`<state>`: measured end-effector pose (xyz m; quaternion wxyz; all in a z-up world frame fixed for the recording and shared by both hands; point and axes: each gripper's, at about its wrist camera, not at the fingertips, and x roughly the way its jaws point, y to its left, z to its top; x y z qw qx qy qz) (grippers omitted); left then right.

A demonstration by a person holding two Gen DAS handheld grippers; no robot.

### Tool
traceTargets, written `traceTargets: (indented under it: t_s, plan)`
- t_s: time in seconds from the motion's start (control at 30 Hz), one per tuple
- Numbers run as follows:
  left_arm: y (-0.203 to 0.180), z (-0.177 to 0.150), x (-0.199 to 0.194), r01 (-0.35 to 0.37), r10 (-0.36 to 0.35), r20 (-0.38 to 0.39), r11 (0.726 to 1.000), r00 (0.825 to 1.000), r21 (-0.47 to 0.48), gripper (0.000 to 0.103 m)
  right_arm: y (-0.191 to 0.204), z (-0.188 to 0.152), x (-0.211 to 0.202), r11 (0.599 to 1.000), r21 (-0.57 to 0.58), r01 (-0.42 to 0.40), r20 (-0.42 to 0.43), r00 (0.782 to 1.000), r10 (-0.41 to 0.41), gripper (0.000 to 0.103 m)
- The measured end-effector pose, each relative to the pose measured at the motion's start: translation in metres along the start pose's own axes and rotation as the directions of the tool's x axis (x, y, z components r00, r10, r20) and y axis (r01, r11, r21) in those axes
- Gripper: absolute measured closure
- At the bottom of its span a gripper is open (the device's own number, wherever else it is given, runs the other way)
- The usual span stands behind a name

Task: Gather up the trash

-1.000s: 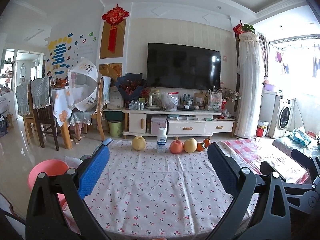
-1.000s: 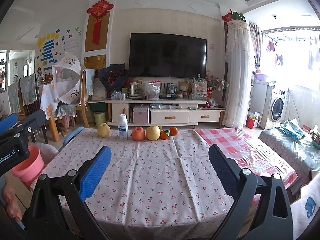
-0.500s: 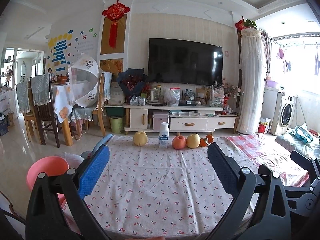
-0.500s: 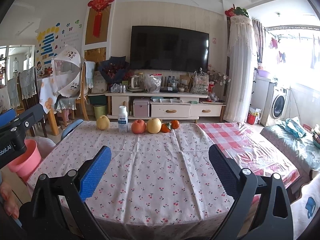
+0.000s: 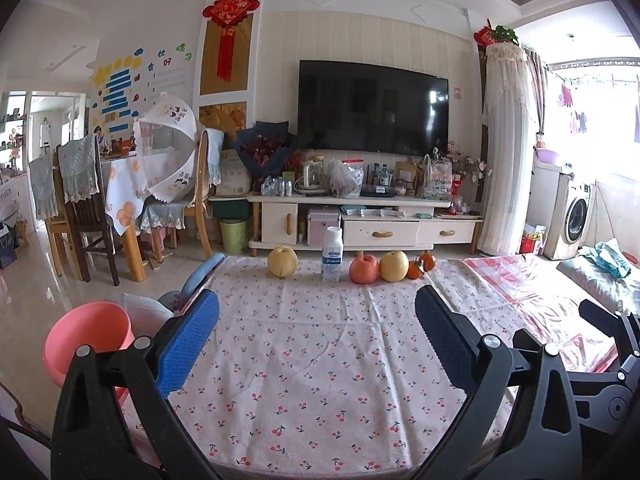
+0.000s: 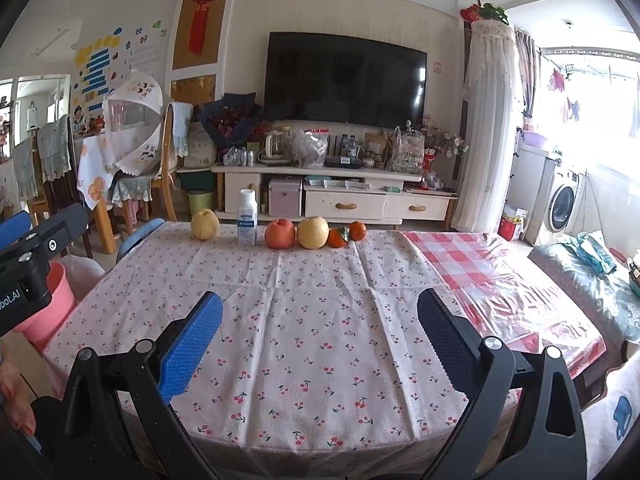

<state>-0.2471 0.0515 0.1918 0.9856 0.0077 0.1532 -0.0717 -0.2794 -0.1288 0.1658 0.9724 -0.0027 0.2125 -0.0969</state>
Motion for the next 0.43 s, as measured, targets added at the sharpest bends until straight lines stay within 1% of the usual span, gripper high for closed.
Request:
traceTargets:
  t_s: [0.17,0.27,0.37,0.43]
  plan:
    - [0.001,-0.01,0.023,-0.014,0.014,-0.046,1.0,0.999,0.009,0.004,0.004,-0.005,0.025,1.0,-0.006,-0.004,-0.035,0.999,0.004,0.006]
    - [0.006,-0.016,0.047,-0.04,0.041,-0.093,0.999,0.995,0.005,0.004,0.008,-0.009,0.046,1.0,-0.012,-0.008,-0.066,0.998,0.007,0.006]
    - [0.012,-0.027,0.08,-0.068,0.067,-0.159,0.998,0.985,-0.001,0.004,0.012,-0.013,0.074,1.0,-0.02,-0.01,-0.102,0.995,0.008,0.006]
    - [0.016,-0.035,0.108,-0.08,0.076,-0.219,0.997,0.973,-0.01,0.004,0.016,-0.015,0.096,0.999,-0.03,-0.011,-0.132,0.991,0.007,0.006]
